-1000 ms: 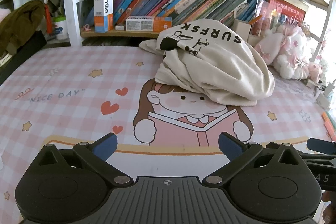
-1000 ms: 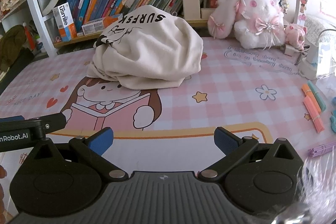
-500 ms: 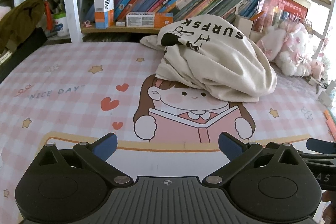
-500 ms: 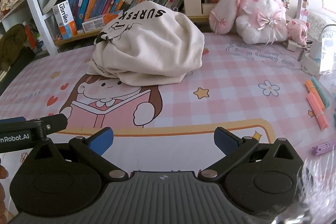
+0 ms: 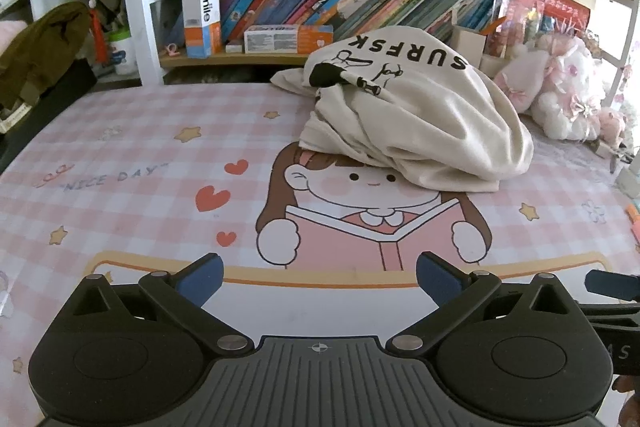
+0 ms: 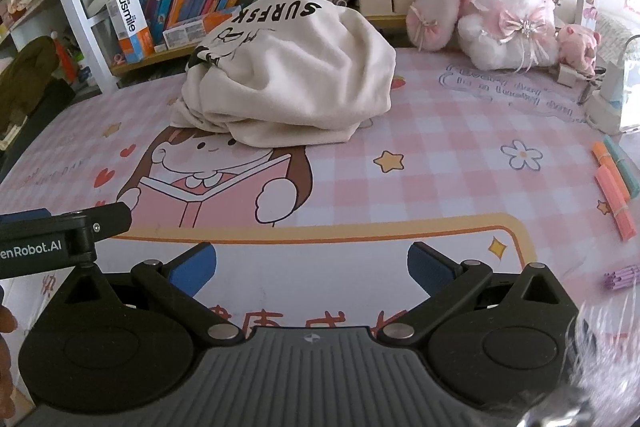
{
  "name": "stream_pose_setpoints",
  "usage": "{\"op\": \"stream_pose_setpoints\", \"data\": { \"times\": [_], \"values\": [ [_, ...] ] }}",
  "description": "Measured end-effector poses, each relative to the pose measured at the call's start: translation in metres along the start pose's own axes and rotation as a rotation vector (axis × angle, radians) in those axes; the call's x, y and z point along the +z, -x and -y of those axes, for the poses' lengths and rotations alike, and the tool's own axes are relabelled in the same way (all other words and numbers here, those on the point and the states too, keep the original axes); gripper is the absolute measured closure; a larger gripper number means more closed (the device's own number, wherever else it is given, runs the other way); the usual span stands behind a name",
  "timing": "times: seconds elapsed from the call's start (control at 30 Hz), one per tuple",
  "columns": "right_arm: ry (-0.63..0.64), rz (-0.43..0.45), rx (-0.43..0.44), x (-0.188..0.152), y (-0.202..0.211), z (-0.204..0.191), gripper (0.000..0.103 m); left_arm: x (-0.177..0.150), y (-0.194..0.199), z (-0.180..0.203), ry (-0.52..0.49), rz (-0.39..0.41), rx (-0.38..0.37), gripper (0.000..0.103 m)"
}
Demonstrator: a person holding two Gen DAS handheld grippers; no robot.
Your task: Fold clothes
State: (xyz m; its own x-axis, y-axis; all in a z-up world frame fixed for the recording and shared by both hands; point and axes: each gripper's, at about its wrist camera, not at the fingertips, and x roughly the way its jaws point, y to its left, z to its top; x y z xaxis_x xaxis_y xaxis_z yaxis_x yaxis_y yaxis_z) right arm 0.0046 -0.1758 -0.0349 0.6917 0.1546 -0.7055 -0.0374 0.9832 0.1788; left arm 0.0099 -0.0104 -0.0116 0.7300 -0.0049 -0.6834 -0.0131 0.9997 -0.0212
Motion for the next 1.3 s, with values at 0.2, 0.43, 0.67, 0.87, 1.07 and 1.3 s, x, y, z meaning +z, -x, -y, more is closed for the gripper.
{"op": "stream_pose_setpoints", "data": {
  "times": [0.2,0.43,0.67,0.87,1.07,1.3],
  "values": [
    [-0.011,-0.017,0.035,0.000,-0.005,0.010,0.000,0.001,-0.002,0.000,0.024,0.006,-0.014,0.000],
    [-0.044,-0.012,0.100,0.027,-0.024,0.037,0.002,0.010,-0.005,0.002,0.020,0.040,0.009,0.000],
    [-0.151,0.003,0.149,0.084,-0.072,0.072,0.003,0.007,0.006,-0.004,0.010,0.088,0.060,0.000],
    [-0.311,-0.062,0.214,0.109,-0.109,0.090,0.027,-0.001,0.014,-0.018,0.054,0.079,0.050,0.000],
    [-0.226,-0.137,0.367,0.112,-0.099,0.061,0.093,0.001,0.015,-0.026,0.108,0.081,0.086,0.000],
    [-0.188,0.004,0.667,0.128,-0.018,0.028,0.094,0.007,0.024,-0.017,0.042,0.164,-0.016,0.000]
  ]
}}
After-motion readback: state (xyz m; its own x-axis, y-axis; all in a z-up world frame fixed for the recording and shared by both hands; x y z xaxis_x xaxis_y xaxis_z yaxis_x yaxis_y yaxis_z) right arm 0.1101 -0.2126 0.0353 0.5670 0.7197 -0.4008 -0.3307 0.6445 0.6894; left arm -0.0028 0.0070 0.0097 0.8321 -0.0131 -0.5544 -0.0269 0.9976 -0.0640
